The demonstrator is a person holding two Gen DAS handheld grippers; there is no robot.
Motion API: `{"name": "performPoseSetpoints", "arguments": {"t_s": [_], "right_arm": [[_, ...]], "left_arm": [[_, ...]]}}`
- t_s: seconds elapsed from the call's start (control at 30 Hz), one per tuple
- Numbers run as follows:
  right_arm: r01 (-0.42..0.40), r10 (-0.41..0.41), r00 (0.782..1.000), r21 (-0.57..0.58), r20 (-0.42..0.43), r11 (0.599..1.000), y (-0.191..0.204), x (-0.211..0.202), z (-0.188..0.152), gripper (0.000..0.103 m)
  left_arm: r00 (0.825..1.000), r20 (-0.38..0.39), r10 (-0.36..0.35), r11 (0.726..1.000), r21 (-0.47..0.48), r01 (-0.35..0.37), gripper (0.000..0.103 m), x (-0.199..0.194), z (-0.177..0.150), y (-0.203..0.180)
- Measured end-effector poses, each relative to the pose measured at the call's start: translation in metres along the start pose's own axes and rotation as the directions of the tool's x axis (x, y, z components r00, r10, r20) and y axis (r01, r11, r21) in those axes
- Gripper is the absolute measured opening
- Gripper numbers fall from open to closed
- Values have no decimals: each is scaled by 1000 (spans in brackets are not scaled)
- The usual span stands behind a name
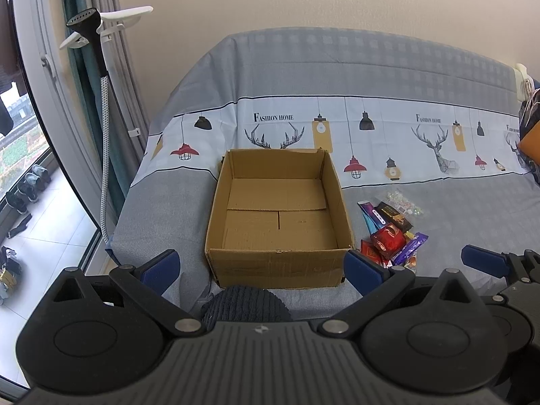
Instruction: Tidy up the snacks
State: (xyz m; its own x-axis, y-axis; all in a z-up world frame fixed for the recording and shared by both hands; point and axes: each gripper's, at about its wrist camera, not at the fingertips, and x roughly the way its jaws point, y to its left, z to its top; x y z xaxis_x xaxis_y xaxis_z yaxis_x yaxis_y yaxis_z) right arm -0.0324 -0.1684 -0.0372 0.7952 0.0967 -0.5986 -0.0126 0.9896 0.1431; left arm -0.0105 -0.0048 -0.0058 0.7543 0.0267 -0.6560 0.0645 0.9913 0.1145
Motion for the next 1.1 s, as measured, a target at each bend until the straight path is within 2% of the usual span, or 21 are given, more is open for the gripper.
{"name": "performPoseSetpoints", "arguments": {"t_s": [1.1], "right_arm": [[1,-1,1000,-3,-6,1000,2,2,-3,103]], "left_arm": [[1000,-5,1,1000,-2,-1,103,2,-4,0]]}}
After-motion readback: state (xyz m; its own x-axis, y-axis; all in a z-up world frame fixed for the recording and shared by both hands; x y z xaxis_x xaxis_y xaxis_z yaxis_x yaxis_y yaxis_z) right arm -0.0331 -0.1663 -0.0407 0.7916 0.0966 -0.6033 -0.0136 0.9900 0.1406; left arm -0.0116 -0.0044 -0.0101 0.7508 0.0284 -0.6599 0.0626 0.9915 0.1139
